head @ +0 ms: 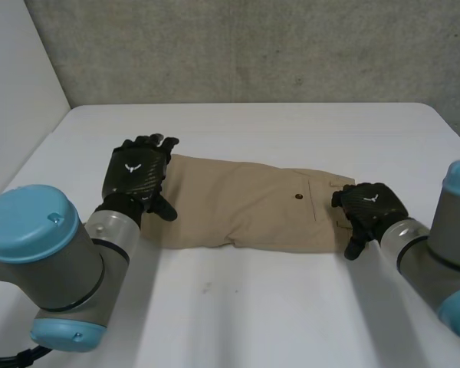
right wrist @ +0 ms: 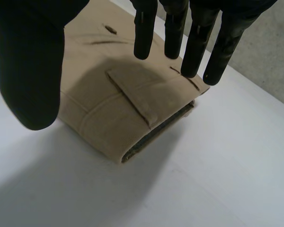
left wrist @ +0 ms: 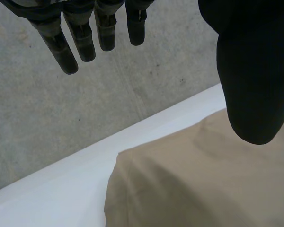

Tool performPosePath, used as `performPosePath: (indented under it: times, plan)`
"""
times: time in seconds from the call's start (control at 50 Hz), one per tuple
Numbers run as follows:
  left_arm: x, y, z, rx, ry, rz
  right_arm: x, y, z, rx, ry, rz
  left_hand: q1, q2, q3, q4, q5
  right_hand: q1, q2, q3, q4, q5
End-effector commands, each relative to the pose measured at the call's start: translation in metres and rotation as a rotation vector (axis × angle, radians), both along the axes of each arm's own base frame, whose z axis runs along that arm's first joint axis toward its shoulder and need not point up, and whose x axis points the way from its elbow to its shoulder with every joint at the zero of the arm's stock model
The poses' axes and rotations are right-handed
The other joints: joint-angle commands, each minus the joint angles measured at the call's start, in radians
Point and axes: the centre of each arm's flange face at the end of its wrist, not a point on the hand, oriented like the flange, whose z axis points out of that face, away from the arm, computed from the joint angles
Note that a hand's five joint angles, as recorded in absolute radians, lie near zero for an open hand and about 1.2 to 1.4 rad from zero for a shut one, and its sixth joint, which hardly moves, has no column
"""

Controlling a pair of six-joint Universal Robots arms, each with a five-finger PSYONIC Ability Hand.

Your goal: Fold the shorts.

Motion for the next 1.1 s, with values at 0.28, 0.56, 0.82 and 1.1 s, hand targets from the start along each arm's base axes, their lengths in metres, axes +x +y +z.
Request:
performPosePath:
  times: [0.28, 0.56, 0.82, 1.1]
  plan:
    - [0.003, -0.002, -0.009, 0.018, -0.023, 0.014, -0.029, -0.034, 0.002, -0.159, 0.246, -0.095, -0.014, -0.029, -0.036, -0.028, -0.044, 1.059, 1.054, 1.004, 1.004, 1.013]
    - [0.004, 0.001, -0.006, 0.012, -0.022, 0.016, 0.005, -0.035, 0.052, -0.501, 0.690, 0.057, -0.014, -0.029, -0.036, -0.028, -0.044, 1.059, 1.054, 1.004, 1.004, 1.013]
    - [0.004, 0.002, -0.007, 0.016, -0.025, 0.016, 0.145, 0.094, 0.001, -0.714, 0.447, 0.853, -0.014, -0.029, -0.036, -0.028, -0.044, 1.048, 1.043, 0.993, 0.994, 1.003]
    - [-0.007, -0.014, 0.027, -0.083, 0.035, 0.006, 0.115, 0.062, 0.082, -0.399, -0.121, 0.515, -0.014, -0.029, -0.036, -0.028, -0.044, -0.163, -0.168, -0.218, -0.217, -0.209]
